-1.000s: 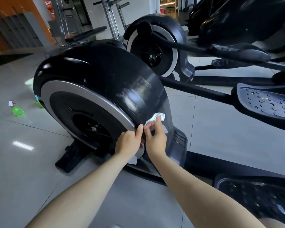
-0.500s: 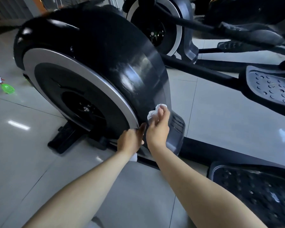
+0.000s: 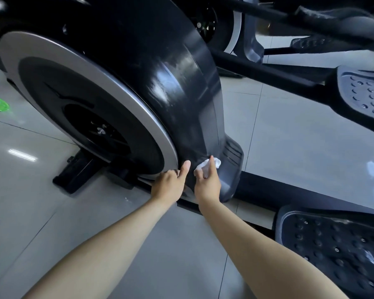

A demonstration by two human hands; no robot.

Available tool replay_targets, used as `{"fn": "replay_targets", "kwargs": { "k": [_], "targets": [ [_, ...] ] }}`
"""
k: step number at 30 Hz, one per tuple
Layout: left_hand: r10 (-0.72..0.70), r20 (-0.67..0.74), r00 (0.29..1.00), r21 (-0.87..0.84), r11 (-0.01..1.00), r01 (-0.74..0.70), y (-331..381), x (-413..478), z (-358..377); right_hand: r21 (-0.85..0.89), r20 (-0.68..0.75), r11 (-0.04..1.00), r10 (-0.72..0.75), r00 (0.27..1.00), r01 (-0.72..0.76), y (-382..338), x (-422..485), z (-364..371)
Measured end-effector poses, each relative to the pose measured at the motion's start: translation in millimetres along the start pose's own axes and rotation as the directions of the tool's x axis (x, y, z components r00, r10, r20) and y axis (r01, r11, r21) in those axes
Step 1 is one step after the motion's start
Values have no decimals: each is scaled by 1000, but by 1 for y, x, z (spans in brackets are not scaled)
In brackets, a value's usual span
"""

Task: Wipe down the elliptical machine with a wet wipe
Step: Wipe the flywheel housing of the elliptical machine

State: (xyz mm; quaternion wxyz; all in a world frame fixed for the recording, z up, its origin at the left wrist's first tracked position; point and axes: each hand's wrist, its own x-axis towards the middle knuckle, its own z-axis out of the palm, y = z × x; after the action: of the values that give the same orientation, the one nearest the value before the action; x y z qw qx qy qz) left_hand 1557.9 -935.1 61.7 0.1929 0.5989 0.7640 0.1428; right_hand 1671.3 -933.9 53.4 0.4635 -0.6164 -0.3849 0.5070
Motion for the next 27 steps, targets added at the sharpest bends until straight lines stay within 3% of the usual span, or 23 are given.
{"fn": "replay_targets", "kwargs": {
  "k": [2, 6, 11, 12, 15, 17, 18, 22, 27],
  "targets": [
    [-23, -5, 1000, -35, 999, 23, -2, 1, 3, 1, 13, 1000, -21, 1000, 21, -8, 2, -2],
    [37, 14, 999, -21, 999, -37, 3, -3, -1, 11, 12, 978, -207, 978, 206, -26, 0, 0],
    [11, -37, 999, -17, 1000, -11, 3, -4, 3, 126, 30, 988, -98, 995, 94, 17, 3, 5],
    [12, -33, 999, -30, 999, -13, 1, -3, 5, 71, 34, 997, -46, 998, 43, 24, 4, 3],
    [-12, -2, 1000, -84, 996, 12, 0, -1, 6, -78, 31, 994, -75, 997, 77, 40, 7, 0],
    [-1, -14, 1000, -67, 998, 0, 1, 0, 8, -86, 27, 994, -66, 997, 68, 32, 5, -2],
    [-10, -17, 1000, -43, 999, 9, 3, -1, 9, 33, 31, 999, -38, 999, 37, 26, 5, -1],
    [-24, 13, 1000, -14, 1000, 25, 12, -4, 10, 144, 2, 969, -201, 980, 199, -7, 4, 3],
    [-31, 29, 999, 23, 999, 30, 11, -4, 14, 6, 35, 952, -307, 951, 307, 13, 6, 9]
  ]
}}
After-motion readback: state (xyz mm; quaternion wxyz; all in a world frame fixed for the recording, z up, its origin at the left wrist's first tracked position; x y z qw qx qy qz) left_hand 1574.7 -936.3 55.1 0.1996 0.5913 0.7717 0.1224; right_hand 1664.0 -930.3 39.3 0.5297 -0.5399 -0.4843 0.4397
